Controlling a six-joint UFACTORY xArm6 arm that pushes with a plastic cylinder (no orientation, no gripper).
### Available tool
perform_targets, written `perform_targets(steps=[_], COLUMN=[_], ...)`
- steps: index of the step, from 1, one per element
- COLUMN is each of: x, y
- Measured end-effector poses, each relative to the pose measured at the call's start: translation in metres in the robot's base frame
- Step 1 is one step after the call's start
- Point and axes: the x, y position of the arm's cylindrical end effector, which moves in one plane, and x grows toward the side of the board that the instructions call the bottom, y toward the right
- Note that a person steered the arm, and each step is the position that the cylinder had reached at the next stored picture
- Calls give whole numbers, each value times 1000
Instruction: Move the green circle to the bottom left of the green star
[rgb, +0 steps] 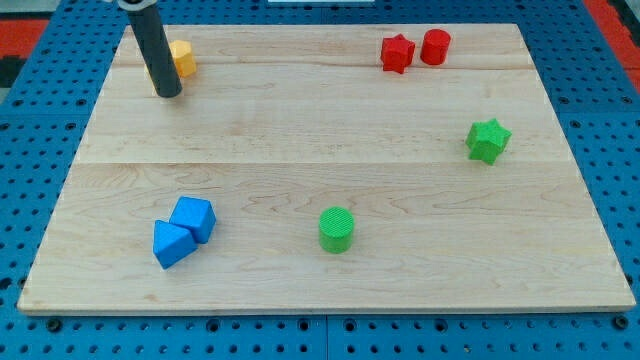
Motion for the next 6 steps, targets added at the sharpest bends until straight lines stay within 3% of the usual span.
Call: perform_targets(steps=[1,3,5,6], x=[27,111,213,232], y=[5,107,108,116])
